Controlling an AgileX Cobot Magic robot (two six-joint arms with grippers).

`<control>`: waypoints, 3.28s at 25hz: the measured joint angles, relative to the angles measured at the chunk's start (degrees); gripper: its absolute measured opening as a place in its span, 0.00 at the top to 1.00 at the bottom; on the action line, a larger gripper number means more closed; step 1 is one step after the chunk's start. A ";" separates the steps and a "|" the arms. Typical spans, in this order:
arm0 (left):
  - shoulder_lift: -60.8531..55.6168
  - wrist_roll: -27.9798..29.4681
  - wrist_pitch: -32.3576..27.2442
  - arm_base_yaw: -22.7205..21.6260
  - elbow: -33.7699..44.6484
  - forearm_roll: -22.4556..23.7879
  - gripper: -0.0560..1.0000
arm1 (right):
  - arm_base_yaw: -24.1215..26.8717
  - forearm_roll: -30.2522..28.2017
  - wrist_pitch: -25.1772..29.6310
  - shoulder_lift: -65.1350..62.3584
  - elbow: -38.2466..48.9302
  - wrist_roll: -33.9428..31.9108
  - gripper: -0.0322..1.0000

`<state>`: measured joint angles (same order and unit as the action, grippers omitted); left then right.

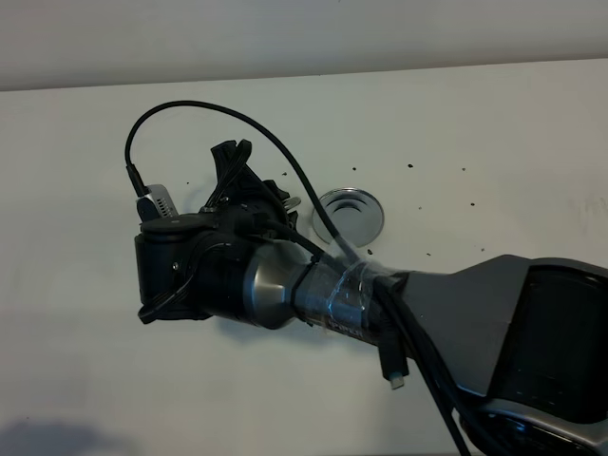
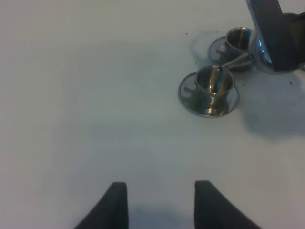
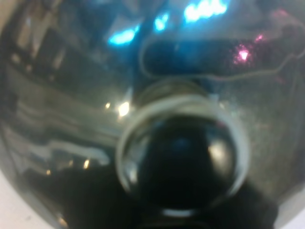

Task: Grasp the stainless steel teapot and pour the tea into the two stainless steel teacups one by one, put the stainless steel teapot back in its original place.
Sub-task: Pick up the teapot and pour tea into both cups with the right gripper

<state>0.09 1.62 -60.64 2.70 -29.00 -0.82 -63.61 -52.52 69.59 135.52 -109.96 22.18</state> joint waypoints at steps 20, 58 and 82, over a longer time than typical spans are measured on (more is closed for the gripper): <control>0.00 0.00 0.00 0.00 0.00 0.00 0.60 | -1.17 -8.06 -0.05 2.24 0.00 3.22 0.79; 0.00 -0.05 0.00 0.00 0.00 0.00 0.60 | -1.31 -18.79 -0.11 2.24 0.00 9.81 0.79; 0.00 0.00 0.00 0.00 0.00 0.05 0.60 | -2.24 -21.40 -0.11 2.24 0.00 10.43 0.79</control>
<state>0.09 1.61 -60.64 2.70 -29.00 -0.77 -65.85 -73.93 69.48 137.76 -109.96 32.61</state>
